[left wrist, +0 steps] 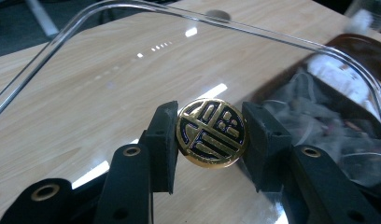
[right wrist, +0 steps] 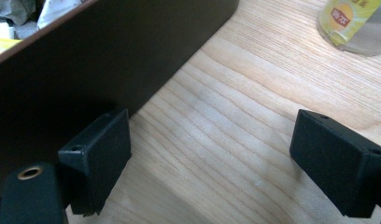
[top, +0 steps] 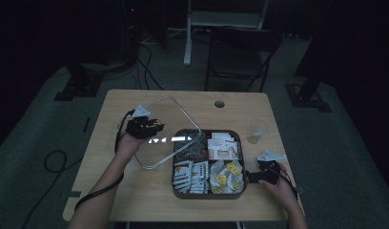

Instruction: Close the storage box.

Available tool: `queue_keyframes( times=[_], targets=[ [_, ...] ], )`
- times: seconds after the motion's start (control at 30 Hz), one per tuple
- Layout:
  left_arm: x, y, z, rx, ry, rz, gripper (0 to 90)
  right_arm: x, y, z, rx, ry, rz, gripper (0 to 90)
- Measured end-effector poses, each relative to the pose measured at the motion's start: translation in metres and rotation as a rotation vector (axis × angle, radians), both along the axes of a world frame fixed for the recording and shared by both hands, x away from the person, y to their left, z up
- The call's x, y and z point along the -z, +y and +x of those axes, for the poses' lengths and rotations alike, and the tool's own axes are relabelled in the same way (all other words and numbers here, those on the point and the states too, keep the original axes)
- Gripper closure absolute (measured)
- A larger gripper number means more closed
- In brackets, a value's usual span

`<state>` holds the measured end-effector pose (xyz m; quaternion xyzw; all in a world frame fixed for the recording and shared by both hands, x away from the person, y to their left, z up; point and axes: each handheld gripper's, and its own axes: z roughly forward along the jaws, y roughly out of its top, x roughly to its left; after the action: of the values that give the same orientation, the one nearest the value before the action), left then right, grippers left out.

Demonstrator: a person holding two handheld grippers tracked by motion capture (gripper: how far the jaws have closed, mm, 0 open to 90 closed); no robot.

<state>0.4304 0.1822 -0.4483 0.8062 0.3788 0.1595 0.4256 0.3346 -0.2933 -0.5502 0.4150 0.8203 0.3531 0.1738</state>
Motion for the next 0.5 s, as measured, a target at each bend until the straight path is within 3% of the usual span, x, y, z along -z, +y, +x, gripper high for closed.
queue_keyframes(
  times=[0.17,0.27,0.5],
  targets=[
    [-0.004,-0.011,-0.003,0.048,-0.005,-0.008,59.4,0.0,0.0,0.0,0.0,0.0,0.0,12.0],
    [-0.005,-0.016,-0.005,0.09,-0.002,-0.04,59.4,0.0,0.0,0.0,0.0,0.0,0.0,12.0],
    [-0.006,-0.037,-0.012,0.156,-0.008,-0.004,59.4,0.0,0.0,0.0,0.001,0.001,0.0,12.0]
  ],
)
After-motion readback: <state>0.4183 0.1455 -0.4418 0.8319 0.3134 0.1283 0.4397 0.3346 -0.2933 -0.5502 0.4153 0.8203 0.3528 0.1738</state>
